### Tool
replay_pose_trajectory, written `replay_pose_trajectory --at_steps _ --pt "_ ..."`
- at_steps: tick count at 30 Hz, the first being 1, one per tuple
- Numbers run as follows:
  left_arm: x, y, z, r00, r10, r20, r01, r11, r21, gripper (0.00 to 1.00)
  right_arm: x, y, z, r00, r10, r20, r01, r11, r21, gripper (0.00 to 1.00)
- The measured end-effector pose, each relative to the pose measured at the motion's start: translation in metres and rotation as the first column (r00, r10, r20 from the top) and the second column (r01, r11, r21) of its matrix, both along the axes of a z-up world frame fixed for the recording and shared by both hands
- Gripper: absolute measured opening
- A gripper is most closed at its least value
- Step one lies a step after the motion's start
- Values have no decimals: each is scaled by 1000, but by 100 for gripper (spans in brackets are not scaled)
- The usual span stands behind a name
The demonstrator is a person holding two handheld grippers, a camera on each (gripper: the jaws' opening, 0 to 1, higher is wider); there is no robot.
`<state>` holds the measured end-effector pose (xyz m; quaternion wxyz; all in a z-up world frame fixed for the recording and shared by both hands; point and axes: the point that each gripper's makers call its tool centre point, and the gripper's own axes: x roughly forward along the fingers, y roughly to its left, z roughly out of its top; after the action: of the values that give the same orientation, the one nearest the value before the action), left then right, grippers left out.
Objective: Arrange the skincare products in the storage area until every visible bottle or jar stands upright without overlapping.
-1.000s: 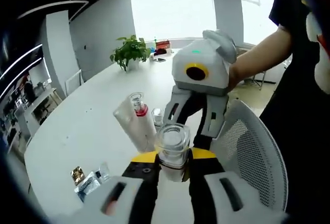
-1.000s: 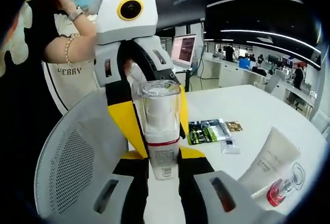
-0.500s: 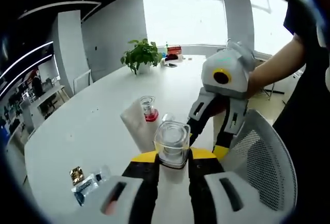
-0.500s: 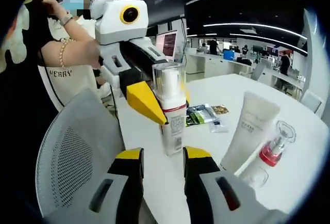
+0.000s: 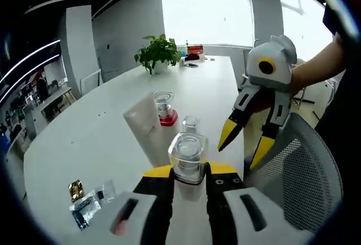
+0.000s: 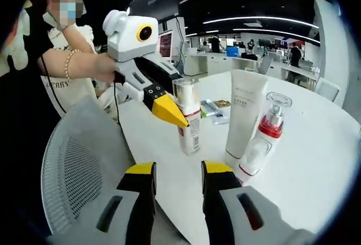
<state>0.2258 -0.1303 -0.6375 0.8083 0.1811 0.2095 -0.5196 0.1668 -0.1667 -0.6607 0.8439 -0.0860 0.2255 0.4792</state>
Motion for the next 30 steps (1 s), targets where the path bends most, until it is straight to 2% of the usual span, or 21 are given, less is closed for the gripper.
replay_pose_trajectory --at_steps 7,19,30 --pt "9 -19 -15 1000 2 -3 -2 1000 -15 26 -1 -15 -4 999 -35 -14 35 999 -3 33" --pt "19 -37 -40 1000 -15 -14 15 1000 12 26 1 -35 -10 995 -94 -36 94 995 13 37" --pt "25 -46 -51 1000 -1 -31 1 1000 13 26 3 -50 -14 990 -128 -52 129 991 16 37"
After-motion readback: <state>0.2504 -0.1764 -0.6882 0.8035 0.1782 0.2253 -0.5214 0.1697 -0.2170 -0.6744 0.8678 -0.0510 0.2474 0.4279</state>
